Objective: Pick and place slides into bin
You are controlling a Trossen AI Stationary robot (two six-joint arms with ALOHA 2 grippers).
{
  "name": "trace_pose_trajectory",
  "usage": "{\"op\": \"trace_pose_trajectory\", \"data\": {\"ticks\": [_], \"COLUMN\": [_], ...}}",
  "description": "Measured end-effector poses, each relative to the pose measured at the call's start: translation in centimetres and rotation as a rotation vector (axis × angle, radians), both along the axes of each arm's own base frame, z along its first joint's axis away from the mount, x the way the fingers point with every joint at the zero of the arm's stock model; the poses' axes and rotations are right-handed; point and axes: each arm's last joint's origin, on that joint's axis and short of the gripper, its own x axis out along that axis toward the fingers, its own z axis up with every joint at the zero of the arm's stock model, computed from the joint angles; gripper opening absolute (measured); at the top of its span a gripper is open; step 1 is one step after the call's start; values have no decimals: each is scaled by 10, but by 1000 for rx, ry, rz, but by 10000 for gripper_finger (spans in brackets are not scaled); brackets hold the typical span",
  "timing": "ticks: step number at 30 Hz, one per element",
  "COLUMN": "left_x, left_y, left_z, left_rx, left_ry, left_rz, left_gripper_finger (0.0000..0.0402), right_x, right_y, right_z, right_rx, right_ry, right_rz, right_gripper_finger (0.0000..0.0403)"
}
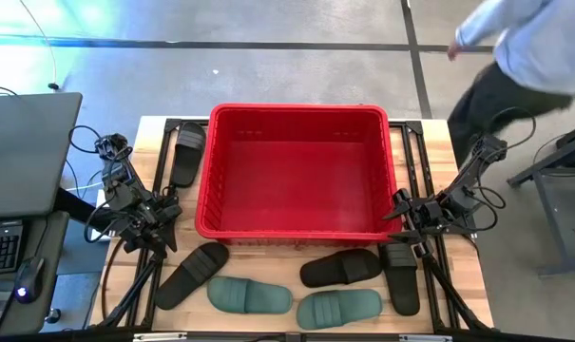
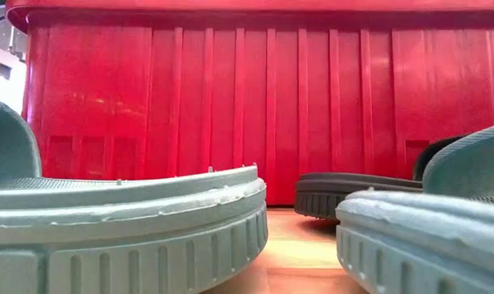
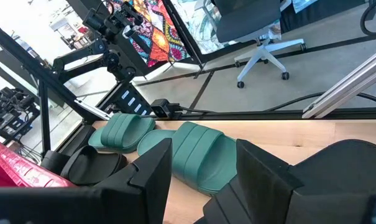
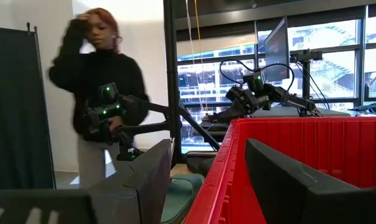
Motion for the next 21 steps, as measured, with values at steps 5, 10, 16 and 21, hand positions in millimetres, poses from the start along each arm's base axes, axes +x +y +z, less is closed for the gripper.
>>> {"op": "trace_pose_trajectory", "data": {"ticks": [5,10,16,21], "left_x": [2,6,6,7], "left_y": [3,8,11,10], "left_z": [1,1,-1,3], "left_rx": [190,373,426,333], "left_ry": [-174,-283,-279,-263], "left_rz": [59,212,304,342], "left_gripper_finger": [163,163,163,163], "right_x": [0,0,0,0], "right_y": [0,0,0,0], "right_z": [0,0,0,0], "right_rx": [0,0,0,0], "right_ry": [0,0,0,0], "right_rz": [1,0,0,0], "right_gripper_finger": [197,197,197,197]}}
